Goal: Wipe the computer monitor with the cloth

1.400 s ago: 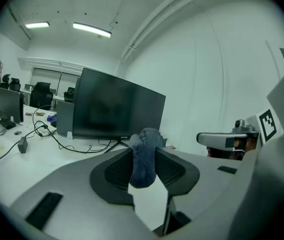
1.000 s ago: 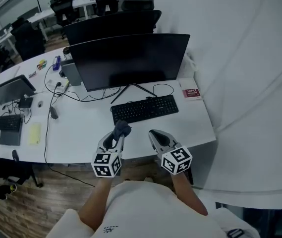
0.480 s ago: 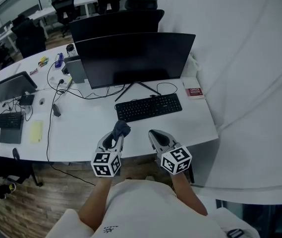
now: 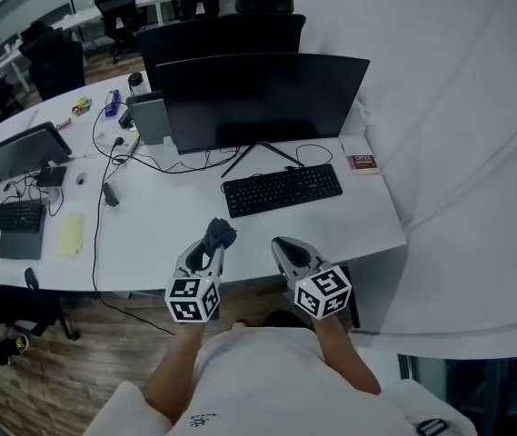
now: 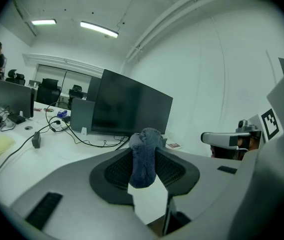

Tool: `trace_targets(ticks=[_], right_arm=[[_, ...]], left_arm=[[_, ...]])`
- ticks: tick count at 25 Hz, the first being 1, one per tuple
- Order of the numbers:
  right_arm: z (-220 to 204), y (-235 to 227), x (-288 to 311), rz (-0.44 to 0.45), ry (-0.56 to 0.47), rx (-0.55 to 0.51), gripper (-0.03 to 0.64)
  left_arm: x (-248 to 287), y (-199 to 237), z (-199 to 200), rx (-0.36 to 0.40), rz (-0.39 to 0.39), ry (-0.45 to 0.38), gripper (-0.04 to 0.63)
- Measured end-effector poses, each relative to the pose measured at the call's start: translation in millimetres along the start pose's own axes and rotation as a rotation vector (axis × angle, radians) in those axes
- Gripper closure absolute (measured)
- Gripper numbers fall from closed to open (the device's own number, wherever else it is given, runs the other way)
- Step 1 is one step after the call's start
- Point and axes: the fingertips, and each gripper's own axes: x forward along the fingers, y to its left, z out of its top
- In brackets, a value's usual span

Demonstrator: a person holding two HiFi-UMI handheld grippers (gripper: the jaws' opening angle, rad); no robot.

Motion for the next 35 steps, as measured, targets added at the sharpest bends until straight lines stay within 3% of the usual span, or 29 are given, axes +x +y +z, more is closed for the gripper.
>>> trace_targets(ticks=[16,35], right_arm=[[-3.7,7.2,13.5,0.011,0.037,-0.023,0.597],[28.9,-84.0,68.6,0.110,0.029,-0.005,0.597]], left_arm=[[-4.9,26.7,-2.1,-0.040,0.028,-0.014,0.463],[79.5,20.2,37.1,-0.023,0.118,-0.044,0.463]])
